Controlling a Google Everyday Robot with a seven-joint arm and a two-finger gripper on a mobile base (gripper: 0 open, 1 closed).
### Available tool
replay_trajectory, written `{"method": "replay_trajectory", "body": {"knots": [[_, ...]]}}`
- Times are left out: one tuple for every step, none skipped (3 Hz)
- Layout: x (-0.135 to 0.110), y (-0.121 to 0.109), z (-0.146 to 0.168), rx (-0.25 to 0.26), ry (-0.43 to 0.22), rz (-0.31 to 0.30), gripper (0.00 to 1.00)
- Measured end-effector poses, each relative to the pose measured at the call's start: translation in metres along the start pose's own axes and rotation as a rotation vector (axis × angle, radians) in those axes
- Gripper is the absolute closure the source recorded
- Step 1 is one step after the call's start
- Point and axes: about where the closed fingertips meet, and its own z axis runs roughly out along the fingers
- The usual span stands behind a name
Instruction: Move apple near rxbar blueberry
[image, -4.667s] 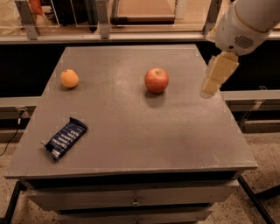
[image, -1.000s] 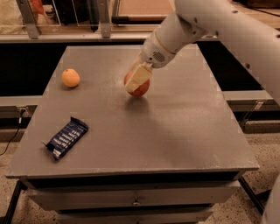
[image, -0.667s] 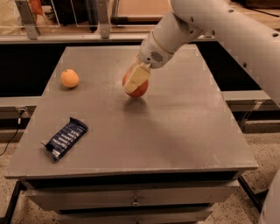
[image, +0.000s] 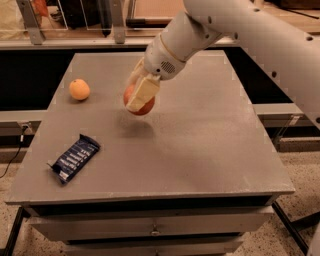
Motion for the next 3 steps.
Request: {"method": "replay_trajectory", "body": {"knots": [[-0.032, 0.027, 0.014, -0.067, -0.048, -0.140, 1.00], [-0.046, 0.046, 0.037, -0.132, -0.046, -0.234, 1.00], [-0.050, 0.058, 0.061, -0.189, -0.033, -0.295, 0.80]]}}
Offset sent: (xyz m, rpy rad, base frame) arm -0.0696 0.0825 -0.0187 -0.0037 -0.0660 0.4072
